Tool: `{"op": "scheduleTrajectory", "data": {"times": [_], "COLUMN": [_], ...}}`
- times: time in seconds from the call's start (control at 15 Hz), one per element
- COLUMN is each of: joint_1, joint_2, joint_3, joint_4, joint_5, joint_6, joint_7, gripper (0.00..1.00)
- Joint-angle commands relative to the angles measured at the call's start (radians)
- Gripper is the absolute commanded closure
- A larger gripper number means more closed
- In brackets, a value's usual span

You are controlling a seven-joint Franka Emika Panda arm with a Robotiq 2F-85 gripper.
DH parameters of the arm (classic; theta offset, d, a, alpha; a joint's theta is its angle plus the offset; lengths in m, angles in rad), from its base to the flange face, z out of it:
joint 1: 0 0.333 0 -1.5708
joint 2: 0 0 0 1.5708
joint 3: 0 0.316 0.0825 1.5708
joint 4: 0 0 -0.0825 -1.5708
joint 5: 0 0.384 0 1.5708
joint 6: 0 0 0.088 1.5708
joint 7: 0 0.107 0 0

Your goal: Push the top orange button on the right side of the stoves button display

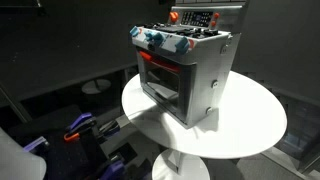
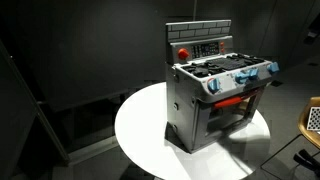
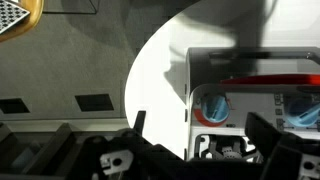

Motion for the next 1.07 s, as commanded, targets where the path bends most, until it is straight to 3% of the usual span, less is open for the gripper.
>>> {"op": "scheduleTrajectory", "data": {"times": [0.0,0.47,1.0], "joint_1": [0.009,0.018,0.040], "joint_2": [0.000,0.034,0.150], "joint_3": [-0.008,-0.010,0.013], "joint_4": [0.003,0.043,0.139], "joint_5": [-0.006,0.018,0.054], "joint_6": [-0.004,0.020,0.144], "joint_7": [0.004,0.018,0.084], "gripper": [0.00,0.00,0.00]}}
